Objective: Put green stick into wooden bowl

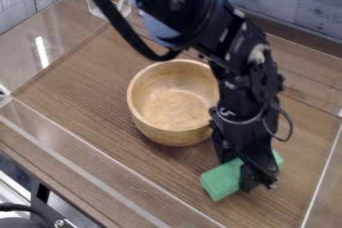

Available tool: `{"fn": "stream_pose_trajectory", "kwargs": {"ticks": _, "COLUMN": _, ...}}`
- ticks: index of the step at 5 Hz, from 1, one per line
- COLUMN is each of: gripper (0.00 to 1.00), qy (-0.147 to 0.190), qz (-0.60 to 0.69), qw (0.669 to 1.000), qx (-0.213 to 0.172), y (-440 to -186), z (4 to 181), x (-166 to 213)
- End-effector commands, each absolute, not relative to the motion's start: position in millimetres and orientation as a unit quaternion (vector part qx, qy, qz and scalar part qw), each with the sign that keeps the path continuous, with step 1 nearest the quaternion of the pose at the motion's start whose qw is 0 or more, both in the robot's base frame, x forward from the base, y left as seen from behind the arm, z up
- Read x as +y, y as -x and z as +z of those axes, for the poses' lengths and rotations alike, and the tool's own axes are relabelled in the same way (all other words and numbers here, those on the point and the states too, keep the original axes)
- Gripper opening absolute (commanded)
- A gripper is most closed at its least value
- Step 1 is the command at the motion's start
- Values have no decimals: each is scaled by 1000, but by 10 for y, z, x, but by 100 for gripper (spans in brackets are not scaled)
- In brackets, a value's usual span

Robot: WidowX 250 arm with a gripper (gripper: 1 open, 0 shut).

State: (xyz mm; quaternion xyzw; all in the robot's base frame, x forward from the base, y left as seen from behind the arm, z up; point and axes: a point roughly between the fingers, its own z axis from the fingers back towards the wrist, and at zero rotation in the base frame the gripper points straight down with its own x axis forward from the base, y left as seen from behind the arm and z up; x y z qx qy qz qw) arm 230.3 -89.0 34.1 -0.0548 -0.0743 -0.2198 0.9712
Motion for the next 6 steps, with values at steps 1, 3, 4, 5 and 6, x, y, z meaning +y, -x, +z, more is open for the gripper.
{"fn": "stream_pose_trajectory", "kwargs": {"ticks": 1, "gripper": 0, "qy": 51, "qz": -205, "qw": 971, "qx": -109, "y": -2415, "z": 652, "x": -786}}
{"fn": "stream_pose_trajectory", "kwargs": {"ticks": 3, "gripper": 0, "qy": 22, "qz": -144, "qw": 980, "qx": -133, "y": -2551, "z": 1078, "x": -249}}
{"fn": "stream_pose_trajectory", "kwargs": {"ticks": 4, "gripper": 0, "qy": 19, "qz": -126, "qw": 982, "qx": -138, "y": -2566, "z": 1108, "x": -78}}
{"fn": "stream_pose_trajectory", "kwargs": {"ticks": 5, "gripper": 0, "qy": 15, "qz": -123, "qw": 983, "qx": -138, "y": -2564, "z": 1085, "x": -29}}
{"fn": "stream_pose_trajectory", "kwargs": {"ticks": 6, "gripper": 0, "qy": 12, "qz": -120, "qw": 983, "qx": -137, "y": -2562, "z": 1060, "x": 0}}
